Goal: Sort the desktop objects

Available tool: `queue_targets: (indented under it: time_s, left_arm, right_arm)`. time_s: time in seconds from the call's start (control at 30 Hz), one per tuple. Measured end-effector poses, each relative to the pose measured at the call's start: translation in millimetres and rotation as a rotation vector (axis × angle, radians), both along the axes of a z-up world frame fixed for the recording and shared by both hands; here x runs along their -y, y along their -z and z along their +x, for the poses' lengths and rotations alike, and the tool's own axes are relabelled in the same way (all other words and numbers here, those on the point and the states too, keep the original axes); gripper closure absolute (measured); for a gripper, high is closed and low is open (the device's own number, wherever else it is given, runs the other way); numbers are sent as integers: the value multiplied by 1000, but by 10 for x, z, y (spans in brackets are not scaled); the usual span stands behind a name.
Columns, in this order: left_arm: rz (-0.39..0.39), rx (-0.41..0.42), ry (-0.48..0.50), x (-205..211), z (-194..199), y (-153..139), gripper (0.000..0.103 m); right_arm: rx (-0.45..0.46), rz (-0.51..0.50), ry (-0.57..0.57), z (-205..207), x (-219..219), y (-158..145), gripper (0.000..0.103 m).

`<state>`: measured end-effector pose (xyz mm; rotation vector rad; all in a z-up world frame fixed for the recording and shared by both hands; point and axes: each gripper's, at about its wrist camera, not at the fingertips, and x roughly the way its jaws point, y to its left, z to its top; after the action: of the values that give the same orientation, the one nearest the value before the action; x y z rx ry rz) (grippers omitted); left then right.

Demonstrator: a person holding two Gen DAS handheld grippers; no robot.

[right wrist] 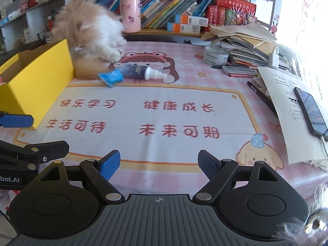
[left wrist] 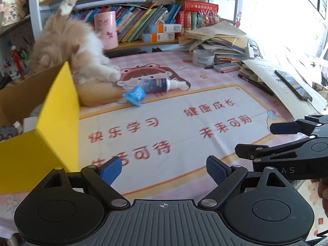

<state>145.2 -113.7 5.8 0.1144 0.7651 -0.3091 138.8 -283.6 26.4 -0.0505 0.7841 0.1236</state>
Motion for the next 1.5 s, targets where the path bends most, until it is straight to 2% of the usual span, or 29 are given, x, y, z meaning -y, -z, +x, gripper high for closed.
queue_targets:
  time_s: [0.27,0.57,0.77,1.03,1.13,1.2,1.27,1.37,1.5]
  left_arm:
    - [-5,-2,-79,160,235,8,11]
    - [31,-6,-180,149,534,44,11]
    - [47,-17,-202,163,717,64,11]
    - [51,-7,-182,200,994,82,12]
    - [42,-19,-198,170,1130,122,12]
    - [39,-18,-207,151,1209,138,12]
    - [50,-18,-212,146,1286,158,12]
    - [63,-17,-219,138,1414,189,13]
    - [55,-38,-225,139,1620,239,20]
  right_arm:
    - [-9,15,-33,321,271,18,22]
    - [14,32,-124,811,383,37,22]
    - [14,28,-211,1173,352,82,24]
    - [22,-4,-369,1605,190,83,24]
    - [54,-13,-405,1771,129,45,29]
    - [61,-4,-437,1893,86,19,42]
    - [62,-8,-470,2007,18,11,46]
    - [64,-28,-526,2182,-111,25,47]
    - [28,-80,-604,2414,-311,135,47]
